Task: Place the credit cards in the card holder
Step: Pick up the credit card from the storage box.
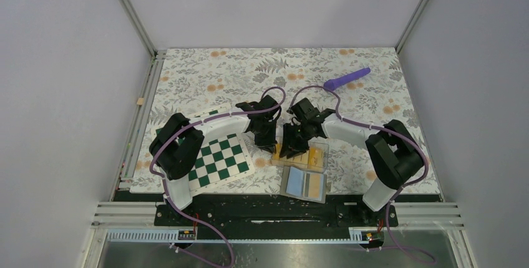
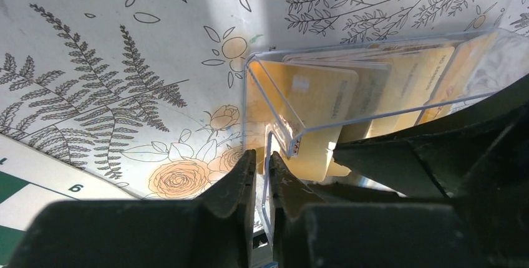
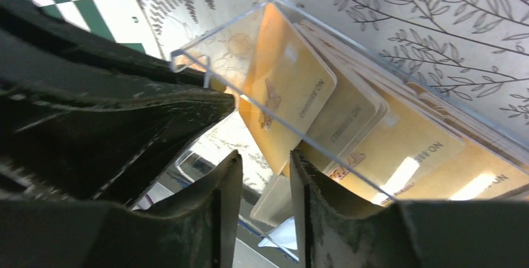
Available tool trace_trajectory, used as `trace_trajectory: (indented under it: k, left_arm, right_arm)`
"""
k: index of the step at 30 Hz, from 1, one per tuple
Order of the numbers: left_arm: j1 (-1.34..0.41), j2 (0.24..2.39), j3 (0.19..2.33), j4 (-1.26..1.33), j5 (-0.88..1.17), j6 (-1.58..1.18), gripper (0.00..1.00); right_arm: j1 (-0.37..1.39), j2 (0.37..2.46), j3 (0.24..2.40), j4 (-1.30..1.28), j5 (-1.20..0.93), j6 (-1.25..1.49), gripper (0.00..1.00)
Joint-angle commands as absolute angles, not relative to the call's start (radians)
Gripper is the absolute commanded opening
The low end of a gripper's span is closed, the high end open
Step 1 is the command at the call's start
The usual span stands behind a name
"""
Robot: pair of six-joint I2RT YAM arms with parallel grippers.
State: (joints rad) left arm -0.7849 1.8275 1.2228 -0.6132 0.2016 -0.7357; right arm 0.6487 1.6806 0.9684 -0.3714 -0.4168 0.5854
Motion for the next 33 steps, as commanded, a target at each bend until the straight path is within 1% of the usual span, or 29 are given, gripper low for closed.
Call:
trace_trajectory:
  k: [1,5,7,9,11,13,15,17,18,28,33]
  left_arm:
    - [-0.810,1.826,1.241,-0.552,0.214,-0.748,0.07]
    - [-0.810,1.826,1.240,-0.552,0.213,-0.749,0.07]
    - [-0.810,1.827,1.240,-0.552,0.211,-0.749,0.07]
    - [-0.810,1.827,1.239,-0.552,0.211,-0.750,0.07]
    - [-0.810,1.827,1.237,-0.552,0.211,-0.750,0.07]
    - [-0.810,1.825,1.235,-0.552,0.210,-0.751,0.07]
    - [-0.811,1.826,1.234,-0.551,0.210,-0.752,0.07]
    - [-0.811,1.826,1.232,-0.552,0.210,-0.750,0.07]
    - [-0.811,1.827,1.232,-0.552,0.209,-0.750,0.07]
    - [-0.811,1.827,1.227,-0.552,0.207,-0.753,0.07]
    - [-0.811,1.827,1.225,-0.551,0.207,-0.754,0.07]
  right_arm:
    - [0.667,1.608,0.961,-0.226,-0.491,0.604,0.44]
    - [0.667,1.560,0.959,-0.238,-0.447,0.586,0.56]
    - [0.667,1.550,0.965,-0.262,-0.420,0.577,0.60]
    - [0.667,1.553,0.979,-0.289,-0.400,0.566,0.62]
    - [0.667,1.560,0.992,-0.327,-0.370,0.562,0.61]
    - [0.666,1.566,0.994,-0.333,-0.361,0.562,0.59]
    - [0.667,1.575,0.997,-0.339,-0.355,0.567,0.54]
    - [0.667,1.589,1.007,-0.352,-0.342,0.568,0.46]
    - [0.667,1.599,1.014,-0.365,-0.334,0.568,0.45]
    - [0.666,1.630,1.052,-0.444,-0.257,0.549,0.44]
    - [0.666,1.652,1.054,-0.462,-0.250,0.540,0.43]
